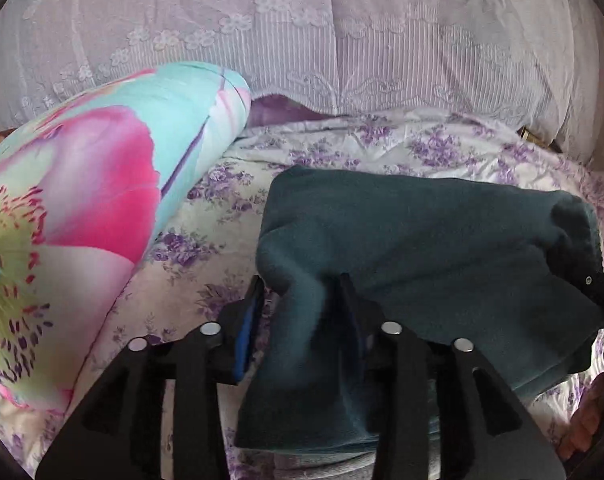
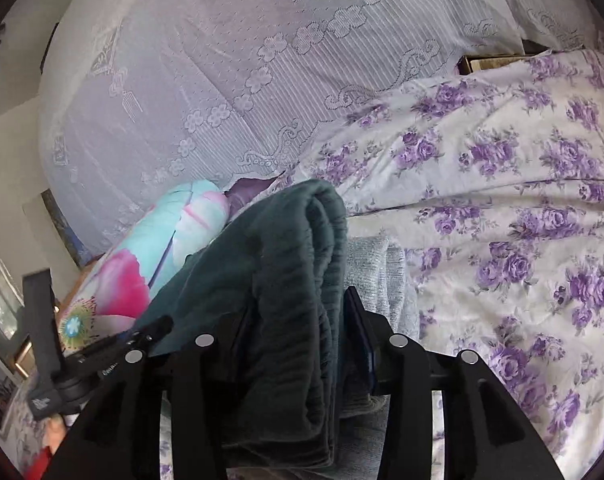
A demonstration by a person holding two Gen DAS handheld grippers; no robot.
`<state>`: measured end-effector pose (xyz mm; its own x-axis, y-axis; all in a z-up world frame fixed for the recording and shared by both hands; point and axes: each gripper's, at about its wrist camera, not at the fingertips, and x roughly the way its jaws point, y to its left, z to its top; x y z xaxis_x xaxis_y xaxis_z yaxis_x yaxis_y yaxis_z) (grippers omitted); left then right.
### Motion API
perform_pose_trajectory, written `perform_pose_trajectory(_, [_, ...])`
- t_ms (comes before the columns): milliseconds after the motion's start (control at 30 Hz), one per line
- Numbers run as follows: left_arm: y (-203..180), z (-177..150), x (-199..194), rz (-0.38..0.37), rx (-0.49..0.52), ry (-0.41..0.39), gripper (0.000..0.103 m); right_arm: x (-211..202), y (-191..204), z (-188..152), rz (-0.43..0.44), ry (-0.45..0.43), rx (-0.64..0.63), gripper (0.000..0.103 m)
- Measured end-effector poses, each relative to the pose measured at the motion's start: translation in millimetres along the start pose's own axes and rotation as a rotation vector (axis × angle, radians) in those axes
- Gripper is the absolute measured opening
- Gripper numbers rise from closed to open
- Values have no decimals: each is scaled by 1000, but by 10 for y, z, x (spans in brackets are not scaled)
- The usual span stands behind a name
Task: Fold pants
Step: 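Place the teal pants bundle onto the folded grey garment and open both tools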
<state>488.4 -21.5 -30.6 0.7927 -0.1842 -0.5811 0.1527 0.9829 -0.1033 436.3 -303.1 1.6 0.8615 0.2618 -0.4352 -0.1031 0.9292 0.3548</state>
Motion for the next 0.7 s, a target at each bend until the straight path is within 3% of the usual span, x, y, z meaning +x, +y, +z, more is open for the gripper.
perform_pose_trajectory(33, [33, 29, -34, 16, -22, 10, 67, -130, 71, 19, -49, -57, -38, 51])
perform_pose_trajectory(133, [148, 140, -246, -5, -98, -22, 69, -467, 279, 29, -133, -201, -119, 52])
perform_pose_trajectory(200, [191, 166, -410, 10, -126, -67, 74, -609, 412, 22, -149, -269, -165, 61])
perform_pose_trajectory(233, [183, 178, -454, 28, -123, -77, 80, -608, 450, 40, -155, -275, -183, 72])
perform_pose_trajectory(267, [148, 199, -460, 40, -107, -82, 84, -550, 502, 37, -165, -245, -207, 77])
perform_pose_trajectory(333, [24, 172, -379, 77, -47, -66, 91, -331, 551, -21, -230, -148, -263, 77])
perform_pose_trajectory(400, [-115, 71, -143, 160, 51, 7, 94, -24, 492, -159, -337, -28, -312, 78])
perform_pose_trajectory(433, [-159, -1, -26, 192, 77, 33, 94, 82, 415, -227, -330, 22, -310, 83])
perform_pose_trajectory(500, [-161, -84, 23, 215, 78, 26, 95, 47, 342, -229, -310, 17, -266, 91])
perform_pose_trajectory(700, [-262, -115, -239, 187, 114, -55, 96, -94, 366, -263, -316, -38, -272, 92])
